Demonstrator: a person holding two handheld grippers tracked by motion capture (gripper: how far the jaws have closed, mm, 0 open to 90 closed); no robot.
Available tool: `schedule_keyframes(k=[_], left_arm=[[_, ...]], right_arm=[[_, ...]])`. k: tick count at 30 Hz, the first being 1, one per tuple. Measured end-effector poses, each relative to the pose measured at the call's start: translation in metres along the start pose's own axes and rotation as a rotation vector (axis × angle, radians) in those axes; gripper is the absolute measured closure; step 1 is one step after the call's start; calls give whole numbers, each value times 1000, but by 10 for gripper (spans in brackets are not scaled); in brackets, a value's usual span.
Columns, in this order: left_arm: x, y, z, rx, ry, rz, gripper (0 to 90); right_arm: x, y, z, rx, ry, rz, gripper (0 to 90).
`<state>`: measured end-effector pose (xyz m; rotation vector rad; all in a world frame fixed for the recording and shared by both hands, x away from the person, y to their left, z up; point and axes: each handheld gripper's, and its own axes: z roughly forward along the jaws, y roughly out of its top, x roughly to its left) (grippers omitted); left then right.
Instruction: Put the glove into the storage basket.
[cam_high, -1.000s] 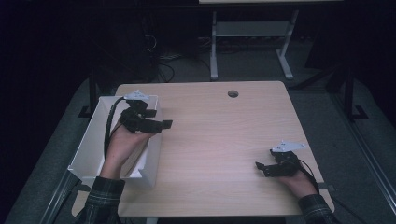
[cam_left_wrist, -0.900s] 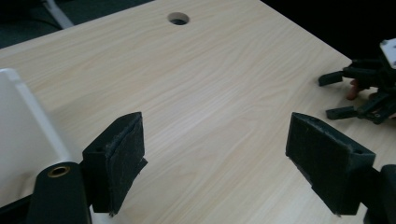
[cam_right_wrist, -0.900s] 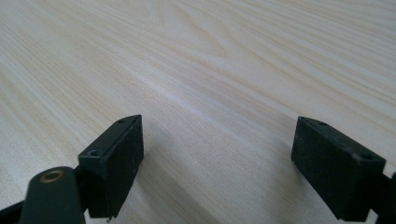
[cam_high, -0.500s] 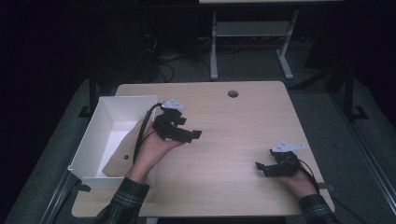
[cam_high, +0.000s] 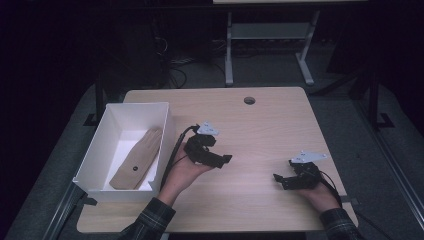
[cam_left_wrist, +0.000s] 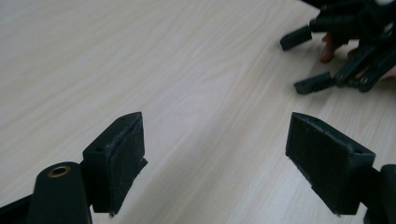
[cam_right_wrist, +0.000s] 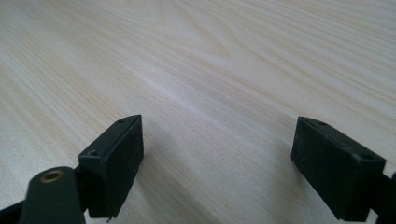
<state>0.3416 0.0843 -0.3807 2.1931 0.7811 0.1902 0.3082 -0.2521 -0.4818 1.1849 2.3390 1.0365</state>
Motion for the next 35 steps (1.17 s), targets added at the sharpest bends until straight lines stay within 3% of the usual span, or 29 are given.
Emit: schedule_keyframes(k=[9, 18, 24, 28, 33, 35], left_arm=[[-4, -30, 27, 42, -8, 17, 191], [-1, -60, 42, 70, 18, 42, 191], [1, -68, 51, 90, 18, 38, 190], [0, -69, 53, 119, 23, 61, 185], [-1, -72, 53, 99, 22, 69, 177], [-1, -73, 53, 99, 24, 98, 163]], right_arm=[[0, 0, 0, 1, 1, 0, 164], [0, 0, 0, 1, 2, -1, 164], [0, 0, 0, 0, 2, -2, 164], [0, 0, 0, 0, 3, 1, 164], [1, 0, 0, 0, 5, 1, 164], [1, 0, 0, 0, 5, 1, 164]])
